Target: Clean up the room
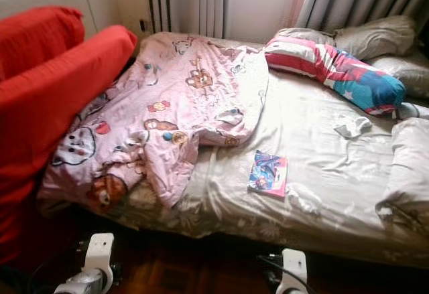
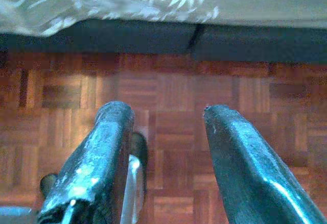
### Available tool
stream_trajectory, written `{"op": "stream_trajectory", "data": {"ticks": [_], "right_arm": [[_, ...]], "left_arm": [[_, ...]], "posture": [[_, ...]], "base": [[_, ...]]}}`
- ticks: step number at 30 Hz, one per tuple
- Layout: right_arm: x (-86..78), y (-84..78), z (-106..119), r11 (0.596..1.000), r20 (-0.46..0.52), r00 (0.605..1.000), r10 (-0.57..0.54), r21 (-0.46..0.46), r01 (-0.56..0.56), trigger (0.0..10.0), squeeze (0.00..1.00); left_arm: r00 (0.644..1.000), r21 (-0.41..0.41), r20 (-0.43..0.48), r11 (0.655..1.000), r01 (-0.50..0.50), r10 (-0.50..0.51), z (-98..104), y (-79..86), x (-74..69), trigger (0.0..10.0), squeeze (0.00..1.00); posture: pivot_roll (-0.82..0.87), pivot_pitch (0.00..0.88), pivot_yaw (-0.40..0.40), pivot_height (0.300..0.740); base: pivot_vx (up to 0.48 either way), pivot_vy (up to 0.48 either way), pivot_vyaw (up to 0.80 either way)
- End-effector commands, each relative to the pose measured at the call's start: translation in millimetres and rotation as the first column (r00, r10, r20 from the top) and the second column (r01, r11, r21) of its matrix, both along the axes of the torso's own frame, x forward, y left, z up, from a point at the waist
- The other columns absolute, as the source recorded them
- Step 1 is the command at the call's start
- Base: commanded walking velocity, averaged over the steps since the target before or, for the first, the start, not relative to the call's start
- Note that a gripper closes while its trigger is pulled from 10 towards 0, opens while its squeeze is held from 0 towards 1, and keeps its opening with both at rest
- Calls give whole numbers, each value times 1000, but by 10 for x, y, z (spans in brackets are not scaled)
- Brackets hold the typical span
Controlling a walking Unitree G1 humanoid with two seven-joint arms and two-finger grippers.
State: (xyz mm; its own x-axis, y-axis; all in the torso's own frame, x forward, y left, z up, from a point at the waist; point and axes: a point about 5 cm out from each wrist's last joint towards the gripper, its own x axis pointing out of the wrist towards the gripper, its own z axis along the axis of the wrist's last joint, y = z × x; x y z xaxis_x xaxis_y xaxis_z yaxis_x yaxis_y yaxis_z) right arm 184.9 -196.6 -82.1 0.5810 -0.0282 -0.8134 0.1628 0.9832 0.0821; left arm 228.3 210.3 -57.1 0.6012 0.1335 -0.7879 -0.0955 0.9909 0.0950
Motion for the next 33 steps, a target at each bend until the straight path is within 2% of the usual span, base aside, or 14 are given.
{"op": "stream_trajectory", "data": {"ticks": [1, 15, 23, 24, 25, 27, 28, 33], "right_arm": [[32, -55, 26, 1000, 17, 1000, -18, -10, 19, 10000, 0], [28, -53, 22, 1000, 14, 1000, -25, -11, 26, 10000, 0], [30, -52, 27, 998, 36, 997, -61, 4, 61, 10000, 0], [34, -52, 30, 998, 45, 997, -69, 8, 69, 10000, 0], [61, -59, 55, 996, 93, 992, -88, 8, 88, 10000, 0], [69, -61, 64, 995, 110, 989, -100, 13, 99, 10000, 0], [91, -75, 90, 991, 157, 979, -131, 11, 131, 10000, 0], [130, -91, 148, 987, 251, 955, -158, 13, 159, 10000, 0]], "left_arm": [[1000, -21, -20, 1000, 9, -9, -48, -49, -61, 10000, 0], [1000, -17, -18, 1000, 13, -13, -46, -43, -59, 10000, 0], [1000, -8, -2, 1000, -2, 2, -42, -34, -58, 10000, 0], [1000, -12, 18, 1000, -11, 11, -35, -35, -50, 10000, 0], [995, -20, 90, 999, -39, 41, -3, -33, -20, 10000, 0], [992, -23, 112, 999, -48, 50, 8, -32, -11, 10000, 0], [984, -15, 166, 998, -65, 67, 38, -23, 12, 10000, 0], [959, -1, 274, 998, -68, 65, 107, -12, 53, 10000, 0]], "posture": [[-4, 0, -54, 740], [-4, 0, -52, 740], [-6, 0, -50, 740], [-6, 0, -50, 740], [-6, 0, -50, 740], [-6, 0, -50, 740], [3, 0, -47, 740], [-3, 0, -43, 740]], "base": [[0, -480, 0], [0, -423, 0], [0, -68, 0], [0, 0, 0], [0, 0, 0], [0, 0, 0], [0, 0, 0], [0, 0, 0]]}}
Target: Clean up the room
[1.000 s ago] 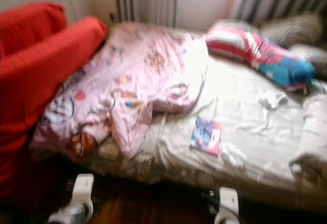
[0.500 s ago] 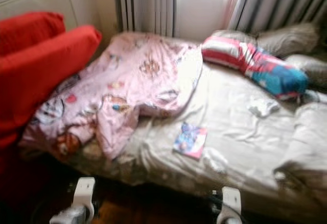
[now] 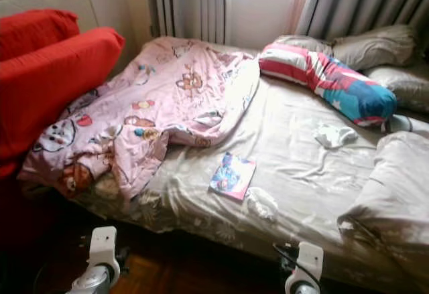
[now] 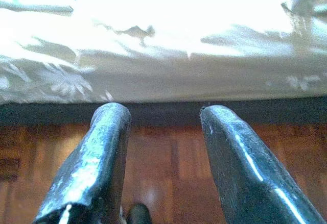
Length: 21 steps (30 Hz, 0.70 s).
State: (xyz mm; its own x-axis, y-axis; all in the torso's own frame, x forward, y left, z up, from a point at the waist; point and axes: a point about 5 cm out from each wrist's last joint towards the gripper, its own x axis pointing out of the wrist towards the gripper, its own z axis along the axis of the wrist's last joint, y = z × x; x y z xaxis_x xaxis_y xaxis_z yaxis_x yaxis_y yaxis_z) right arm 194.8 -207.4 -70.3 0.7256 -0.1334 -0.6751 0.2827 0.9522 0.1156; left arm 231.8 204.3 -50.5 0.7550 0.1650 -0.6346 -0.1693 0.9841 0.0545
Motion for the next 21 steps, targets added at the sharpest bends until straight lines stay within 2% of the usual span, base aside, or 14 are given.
{"op": "stream_trajectory", "data": {"ticks": [1, 2, 3, 7, 8, 9, 10, 11, 12, 13, 14, 21], "right_arm": [[39, 11, 46, 1000, 74, 997, -24, 4, 24, 10000, 0], [39, 11, 46, 1000, 74, 997, -24, 4, 24, 10000, 0], [49, 6, 73, 999, 118, 992, -33, 2, 33, 10000, 0], [73, 17, 118, 1000, 187, 982, -8, 4, 7, 10000, 0], [78, 18, 128, 1000, 201, 980, -7, 5, 6, 10000, 0], [78, 18, 128, 1000, 201, 980, -7, 5, 6, 10000, 0], [82, 18, 143, 1000, 226, 974, -13, 8, 11, 10000, 0], [449, -81, 410, 1000, 339, 941, 0, -26, 9, 10000, 0], [449, -81, 410, 1000, 339, 941, 0, -26, 9, 10000, 0], [947, -190, 887, 997, 500, 866, 33, -75, 5, 10000, 0], [1049, -207, 1009, 997, 537, 842, 43, -83, 2, 10000, 0], [1098, -130, 1099, 996, 600, 797, 61, -93, -6, 10000, 0]], "left_arm": [[997, 17, 79, 1000, -13, 12, 59, 47, 26, 10000, 0], [997, 17, 79, 1000, -13, 12, 59, 47, 26, 10000, 0], [992, 11, 123, 1000, -10, 9, 84, 44, 34, 10000, 0], [982, 15, 189, 1000, 11, -13, 128, 41, 47, 10000, 0], [964, 39, 267, 999, 9, -20, 303, 155, 223, 10000, 0], [964, 39, 267, 999, 9, -20, 303, 155, 223, 10000, 0], [913, 87, 405, 996, 15, -49, 681, 277, 565, 10000, 0], [886, 104, 459, 994, 25, -71, 826, 277, 680, 10000, 0], [886, 104, 459, 994, 25, -71, 826, 277, 680, 10000, 0], [875, 115, 476, 993, 39, -89, 856, 249, 702, 10000, 0], [871, 111, 482, 993, 43, -92, 864, 240, 709, 10000, 0], [849, 79, 521, 995, 57, -89, 877, 239, 682, 10000, 0]], "posture": [[-4, 0, -41, 740], [-4, 0, -41, 740], [-8, 0, -36, 740], [-18, 0, -30, 740], [-18, 0, -30, 740], [-18, 0, -30, 740], [-19, 0, -27, 740], [-20, 0, -25, 740], [-20, 0, -25, 740], [-22, 0, -24, 740], [-24, 0, -24, 740], [-25, 0, -19, 740]], "base": [[0, 0, 0], [0, 0, 0], [0, 0, 0], [0, 0, 0], [0, 0, 0], [0, 0, 0], [0, 0, 0], [0, 0, 0], [0, 0, 0], [0, 0, 0], [0, 0, 0], [0, 0, 0]]}}
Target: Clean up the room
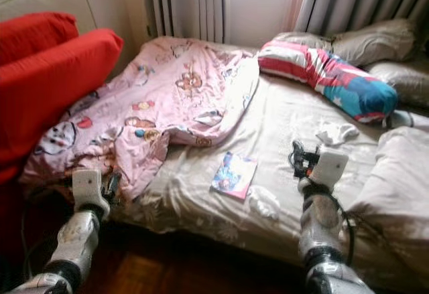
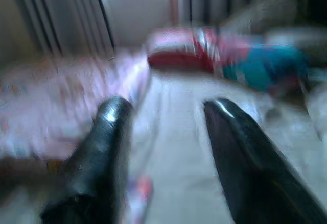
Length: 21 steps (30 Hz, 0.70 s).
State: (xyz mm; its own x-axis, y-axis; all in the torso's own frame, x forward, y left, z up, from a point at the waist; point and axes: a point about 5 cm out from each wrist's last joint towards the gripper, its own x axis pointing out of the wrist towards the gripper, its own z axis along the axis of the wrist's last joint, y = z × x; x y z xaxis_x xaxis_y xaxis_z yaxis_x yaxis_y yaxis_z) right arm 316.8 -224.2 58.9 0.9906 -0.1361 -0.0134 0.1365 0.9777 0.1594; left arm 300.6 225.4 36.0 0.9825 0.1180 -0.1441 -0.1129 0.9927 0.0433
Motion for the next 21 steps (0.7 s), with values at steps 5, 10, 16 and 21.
{"op": "stream_trajectory", "data": {"ticks": [5, 10, 16, 21], "right_arm": [[-116, 33, -133, 1000, -26, 1000, 0, -4, -1, 10000, 0], [-181, 28, -157, 1000, -10, 1000, 5, -30, -6, 10000, 0], [-330, -16, -298, 999, -53, 998, -26, -36, 25, 10000, 0], [-588, 15, -494, 999, -95, 995, -21, -51, 17, 10000, 0]], "left_arm": [[1000, -13, 9, 1000, -11, 12, -49, 70, -96, 10000, 0], [999, -14, 28, 1000, -16, 17, -29, 122, -114, 10000, 0], [999, -6, 51, 1000, 2, -2, -41, 121, -180, 10000, 0], [999, 18, 30, 1000, 13, -13, -167, 153, -402, 10000, 0]], "posture": [[-49, 0, -13, 740], [-61, 0, -7, 740], [-47, 0, -9, 740], [-47, 0, -21, 740]], "base": [[0, 0, 0], [0, 0, 0], [0, 0, 0], [0, 0, 0]]}}
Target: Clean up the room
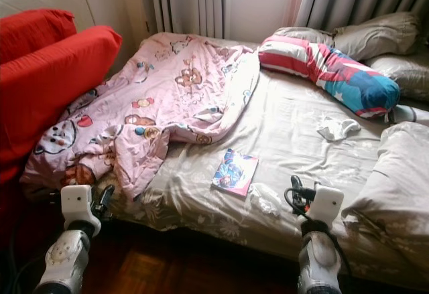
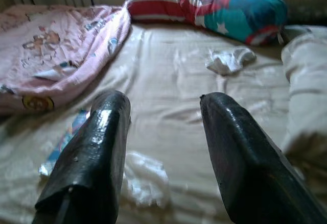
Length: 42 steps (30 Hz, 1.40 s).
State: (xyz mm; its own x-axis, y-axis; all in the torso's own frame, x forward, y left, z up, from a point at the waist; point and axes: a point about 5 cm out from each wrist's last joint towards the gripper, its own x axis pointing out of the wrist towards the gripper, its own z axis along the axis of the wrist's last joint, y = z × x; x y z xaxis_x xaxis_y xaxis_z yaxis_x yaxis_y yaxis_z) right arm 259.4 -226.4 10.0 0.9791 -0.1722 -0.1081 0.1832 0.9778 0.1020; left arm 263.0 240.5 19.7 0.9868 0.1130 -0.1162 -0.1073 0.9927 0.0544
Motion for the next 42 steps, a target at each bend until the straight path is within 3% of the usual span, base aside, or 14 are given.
{"op": "stream_trajectory", "data": {"ticks": [1, 6, 12, 19, 24, 42], "right_arm": [[-92, 47, -54, 1000, -4, 1000, 22, -8, -22, 10000, 0], [-220, 9, -162, 999, -66, 998, 22, -21, -23, 10000, 0], [-154, 38, -168, 1000, -99, 995, 23, -8, -23, 10000, 0], [-156, 52, -202, 999, -118, 993, -22, 38, 27, 10000, 0], [-203, 54, -248, 999, -144, 989, -21, 38, 27, 10000, 0], [-253, -90, -245, 999, -155, 987, -45, 15, 48, 10000, 0]], "left_arm": [[1000, 7, -2, 1000, 9, -8, -40, 19, -104, 10000, 0], [999, -9, -30, 1000, -28, 28, -134, 71, -276, 10000, 0], [996, -9, -89, 1000, -8, 7, -211, 77, -341, 10000, 0], [995, -19, -98, 999, -37, 34, -188, 137, -305, 10000, 0], [996, -51, -87, 998, -19, 15, -156, 52, -212, 10000, 0], [996, -33, -91, 999, 13, -16, -166, 44, -286, 10000, 0]], "posture": [[-40, 0, -30, 740], [-24, 2, -42, 740], [-29, 21, -41, 740], [-40, 57, -27, 740], [-41, 60, -20, 740], [-24, 43, -37, 740]], "base": [[0, 0, 0], [0, 0, 0], [0, 0, 0], [0, 0, 0], [50, 0, 0], [271, 0, 0]]}}
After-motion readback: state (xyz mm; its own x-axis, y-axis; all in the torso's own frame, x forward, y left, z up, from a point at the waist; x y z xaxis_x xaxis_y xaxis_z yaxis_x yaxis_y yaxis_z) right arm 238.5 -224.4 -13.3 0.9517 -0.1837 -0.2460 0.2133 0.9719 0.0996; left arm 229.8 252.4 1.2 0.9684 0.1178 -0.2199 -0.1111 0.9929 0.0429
